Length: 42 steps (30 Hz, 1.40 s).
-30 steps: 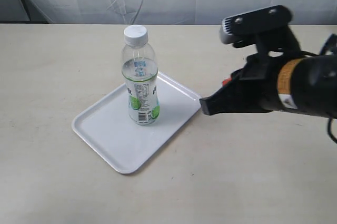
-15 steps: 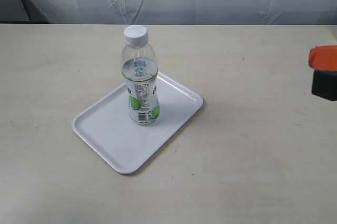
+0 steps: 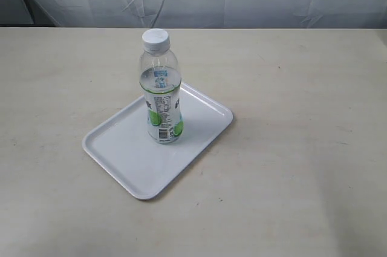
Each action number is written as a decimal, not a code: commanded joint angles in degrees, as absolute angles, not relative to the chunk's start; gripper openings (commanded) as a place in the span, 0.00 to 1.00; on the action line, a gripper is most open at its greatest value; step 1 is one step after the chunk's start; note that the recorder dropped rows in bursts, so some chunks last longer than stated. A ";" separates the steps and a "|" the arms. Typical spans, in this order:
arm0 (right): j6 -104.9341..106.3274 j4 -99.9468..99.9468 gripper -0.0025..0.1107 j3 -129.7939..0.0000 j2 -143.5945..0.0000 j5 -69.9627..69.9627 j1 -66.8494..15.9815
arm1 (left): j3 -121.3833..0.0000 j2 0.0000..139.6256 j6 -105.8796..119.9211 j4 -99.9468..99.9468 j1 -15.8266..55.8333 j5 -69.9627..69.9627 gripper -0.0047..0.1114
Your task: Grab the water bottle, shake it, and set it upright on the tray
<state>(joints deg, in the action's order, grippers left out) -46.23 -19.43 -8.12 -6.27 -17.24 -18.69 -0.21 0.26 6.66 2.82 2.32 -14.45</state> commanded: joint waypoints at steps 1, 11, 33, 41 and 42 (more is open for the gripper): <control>-46.27 -12.39 0.02 -0.29 -1.27 -11.20 -10.33 | 0.00 0.00 6.45 2.57 2.34 -13.68 0.04; -46.27 -8.90 0.02 0.00 -0.14 -17.78 -2.12 | 0.00 0.00 6.57 2.57 2.34 -13.68 0.04; -46.27 -8.90 0.02 0.00 -0.14 -17.78 -1.36 | 0.00 0.00 6.59 2.57 2.34 -13.68 0.04; -46.27 -8.90 0.02 0.00 -0.14 -17.78 -1.36 | 0.00 0.00 6.46 2.57 2.34 -13.68 0.04; -46.27 -8.90 0.02 0.00 -0.14 -17.78 -1.36 | 0.00 0.00 6.46 2.57 2.34 -13.68 0.04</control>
